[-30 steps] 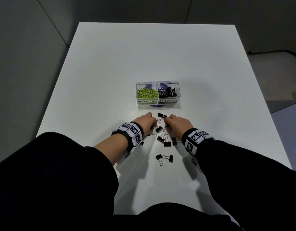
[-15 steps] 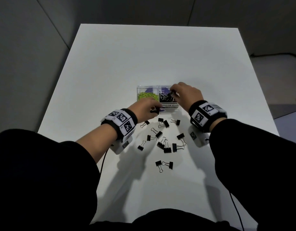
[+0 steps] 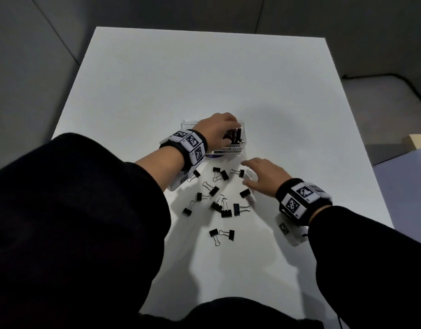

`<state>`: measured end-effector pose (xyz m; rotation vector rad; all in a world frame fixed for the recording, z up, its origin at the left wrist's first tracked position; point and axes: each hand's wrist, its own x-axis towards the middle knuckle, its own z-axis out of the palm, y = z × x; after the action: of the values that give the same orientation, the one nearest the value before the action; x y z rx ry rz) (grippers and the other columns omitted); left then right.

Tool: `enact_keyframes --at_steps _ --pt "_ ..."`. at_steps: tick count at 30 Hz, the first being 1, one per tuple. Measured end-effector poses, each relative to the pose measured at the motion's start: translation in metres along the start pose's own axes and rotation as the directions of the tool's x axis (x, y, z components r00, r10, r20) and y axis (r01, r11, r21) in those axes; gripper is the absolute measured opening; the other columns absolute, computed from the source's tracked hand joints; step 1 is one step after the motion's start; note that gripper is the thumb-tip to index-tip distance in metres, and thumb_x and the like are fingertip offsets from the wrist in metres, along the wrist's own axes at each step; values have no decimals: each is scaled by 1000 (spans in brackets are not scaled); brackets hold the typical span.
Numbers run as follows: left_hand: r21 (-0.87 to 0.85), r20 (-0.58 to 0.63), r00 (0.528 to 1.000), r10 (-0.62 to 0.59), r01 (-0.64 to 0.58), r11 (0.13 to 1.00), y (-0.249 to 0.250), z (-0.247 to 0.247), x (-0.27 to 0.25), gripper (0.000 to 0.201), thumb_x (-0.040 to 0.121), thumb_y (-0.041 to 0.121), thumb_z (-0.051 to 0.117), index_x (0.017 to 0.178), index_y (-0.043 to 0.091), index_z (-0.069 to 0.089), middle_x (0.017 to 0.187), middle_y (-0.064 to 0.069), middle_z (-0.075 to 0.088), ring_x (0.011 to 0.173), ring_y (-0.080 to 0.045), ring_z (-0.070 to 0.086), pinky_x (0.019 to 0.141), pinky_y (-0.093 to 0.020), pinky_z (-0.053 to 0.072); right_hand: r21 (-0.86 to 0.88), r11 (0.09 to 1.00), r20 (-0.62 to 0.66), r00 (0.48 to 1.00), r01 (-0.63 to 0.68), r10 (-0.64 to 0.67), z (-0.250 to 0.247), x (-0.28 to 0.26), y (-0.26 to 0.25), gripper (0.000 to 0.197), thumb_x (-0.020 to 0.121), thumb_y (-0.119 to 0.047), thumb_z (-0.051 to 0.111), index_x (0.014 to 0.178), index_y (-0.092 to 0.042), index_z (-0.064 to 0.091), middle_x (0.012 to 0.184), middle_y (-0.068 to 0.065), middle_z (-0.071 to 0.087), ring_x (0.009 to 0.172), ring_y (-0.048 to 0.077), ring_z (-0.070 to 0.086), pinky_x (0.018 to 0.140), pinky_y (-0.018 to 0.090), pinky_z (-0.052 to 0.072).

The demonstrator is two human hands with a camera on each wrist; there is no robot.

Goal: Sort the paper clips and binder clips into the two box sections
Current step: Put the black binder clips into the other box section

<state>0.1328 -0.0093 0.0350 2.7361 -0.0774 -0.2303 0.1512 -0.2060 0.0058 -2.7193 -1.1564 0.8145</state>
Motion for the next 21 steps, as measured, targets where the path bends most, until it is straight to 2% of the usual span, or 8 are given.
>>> enact_keyframes --at_steps 2,4,7,9,11,15,18,21 --pt "60 -4 999 42 -41 997 1 3 -19 39 89 17 52 127 20 54 132 -1 50 121 -20 47 92 -35 46 -78 996 84 996 39 -32 11 -8 0 72 86 -41 59 146 -19 25 150 2 33 131 25 37 105 37 36" --pt "103 108 992 62 -73 992 -3 10 -44 40 88 17 50 128 22 53 129 -1 52 119 -19 49 89 -31 46 -123 990 104 993 73 -60 20 -13 -2 82 83 -43 61 148 -19 17 155 0 22 134 25 32 109 37 34" --pt "184 409 912 -25 -56 981 -17 25 -83 66 86 27 55 145 28 24 150 -2 27 133 -20 36 103 -35 42 -159 984 127 990 86 -66 29 -15 -7 88 82 -40 64 149 -18 12 157 1 15 136 26 30 111 38 33" --pt "307 515 851 -104 -70 949 -23 35 -104 89 81 40 63 148 29 6 156 -3 10 139 -23 26 110 -38 36 -126 991 91 995 50 -39 34 -14 -11 82 82 -31 67 147 -18 20 153 3 22 132 27 33 106 38 37" --pt "367 501 857 -121 -83 927 -26 46 -119 97 77 47 66 148 29 4 157 -2 6 139 -23 23 110 -37 34 -49 999 26 999 24 -23 40 -11 -13 63 83 -20 66 139 -16 36 143 7 34 125 28 40 97 39 43" --pt "216 366 924 -113 34 976 -27 65 -128 72 84 35 63 145 26 25 149 -1 24 131 -22 31 100 -34 42 3 999 -94 995 45 -44 49 -5 -14 27 87 -6 57 114 -4 57 122 14 49 104 30 52 88 40 48" --pt "106 304 942 -143 116 988 -26 69 -120 52 89 22 59 138 18 41 141 -6 36 123 -23 41 99 -32 41 -30 998 -92 994 60 -63 48 1 -18 20 86 -3 55 105 1 60 118 17 50 101 33 53 85 42 49" --pt "8 271 938 -217 224 975 -25 68 -112 46 89 16 59 133 15 45 134 -8 41 116 -24 50 98 -32 43 -36 996 -111 991 76 -79 47 6 -19 22 84 -2 55 106 1 57 119 17 49 102 34 51 84 43 48"
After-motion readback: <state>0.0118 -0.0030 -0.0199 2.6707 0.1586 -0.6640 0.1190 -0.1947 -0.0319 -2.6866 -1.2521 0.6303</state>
